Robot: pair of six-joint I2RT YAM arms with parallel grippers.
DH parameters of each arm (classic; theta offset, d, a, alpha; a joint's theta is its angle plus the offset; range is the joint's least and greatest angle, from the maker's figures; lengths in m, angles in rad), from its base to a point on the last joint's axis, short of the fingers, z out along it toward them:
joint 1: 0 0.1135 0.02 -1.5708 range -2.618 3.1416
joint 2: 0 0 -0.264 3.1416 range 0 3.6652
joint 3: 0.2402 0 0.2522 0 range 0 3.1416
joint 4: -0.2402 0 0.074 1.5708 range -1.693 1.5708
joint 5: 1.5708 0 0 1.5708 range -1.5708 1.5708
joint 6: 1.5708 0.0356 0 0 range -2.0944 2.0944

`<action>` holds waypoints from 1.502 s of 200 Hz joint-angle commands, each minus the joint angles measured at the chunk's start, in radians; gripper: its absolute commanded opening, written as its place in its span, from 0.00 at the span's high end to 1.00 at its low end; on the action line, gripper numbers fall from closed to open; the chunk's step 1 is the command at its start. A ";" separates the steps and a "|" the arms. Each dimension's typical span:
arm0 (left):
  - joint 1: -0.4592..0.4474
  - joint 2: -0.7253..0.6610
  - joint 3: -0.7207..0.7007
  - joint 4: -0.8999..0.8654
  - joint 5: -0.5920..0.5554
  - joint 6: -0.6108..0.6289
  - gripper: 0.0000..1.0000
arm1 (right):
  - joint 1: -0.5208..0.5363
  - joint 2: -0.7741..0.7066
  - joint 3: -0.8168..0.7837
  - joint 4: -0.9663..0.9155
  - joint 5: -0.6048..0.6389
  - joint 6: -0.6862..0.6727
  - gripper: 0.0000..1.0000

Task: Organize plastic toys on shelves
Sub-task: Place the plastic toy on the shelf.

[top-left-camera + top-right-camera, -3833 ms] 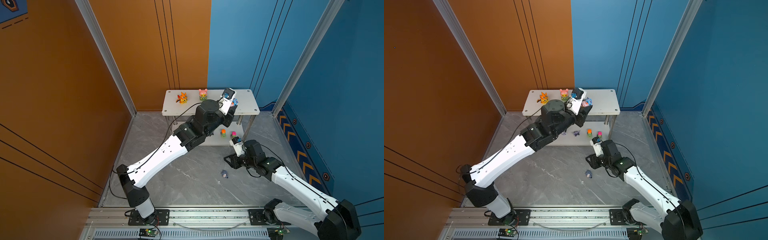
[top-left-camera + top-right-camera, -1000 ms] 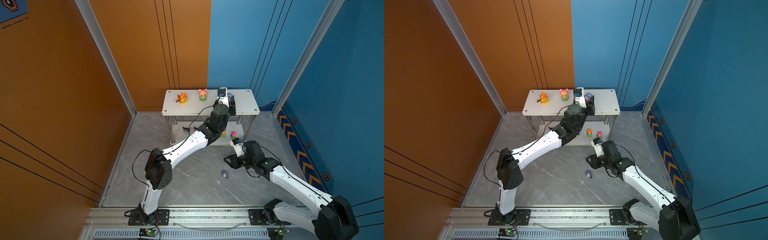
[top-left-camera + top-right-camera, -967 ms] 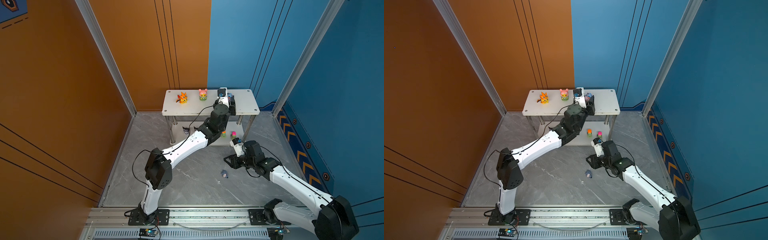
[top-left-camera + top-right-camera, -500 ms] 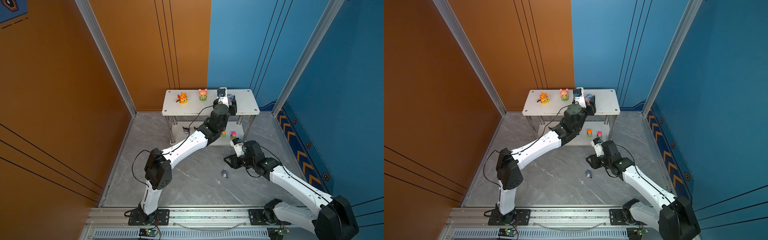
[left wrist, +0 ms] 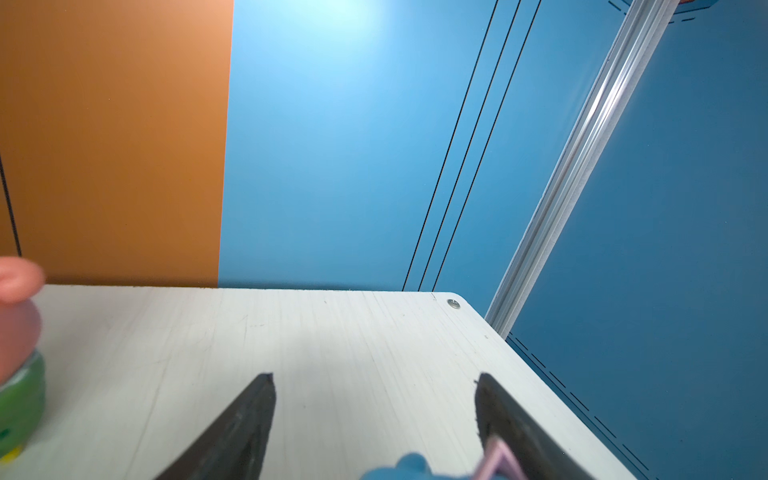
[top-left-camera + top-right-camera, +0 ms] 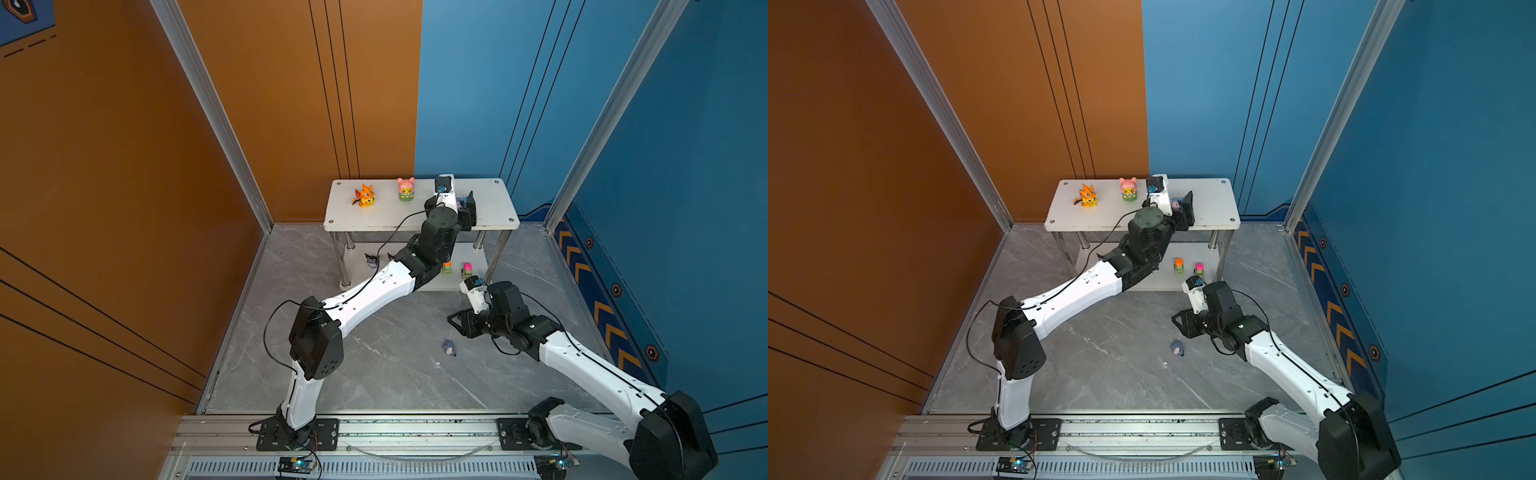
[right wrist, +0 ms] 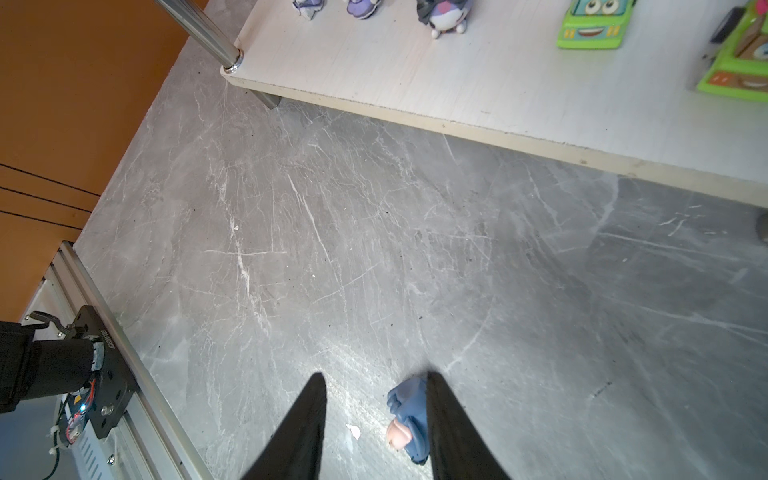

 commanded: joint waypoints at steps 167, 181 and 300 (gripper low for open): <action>-0.042 -0.034 0.131 -0.079 0.158 0.011 0.02 | -0.006 -0.005 -0.015 0.018 -0.008 0.010 0.59; -0.061 -0.061 0.133 -0.085 0.153 0.038 0.02 | -0.006 -0.011 -0.011 0.011 -0.008 0.008 0.59; -0.054 -0.085 0.785 -0.996 0.386 0.496 0.02 | -0.034 -0.053 0.022 -0.044 -0.009 -0.010 0.59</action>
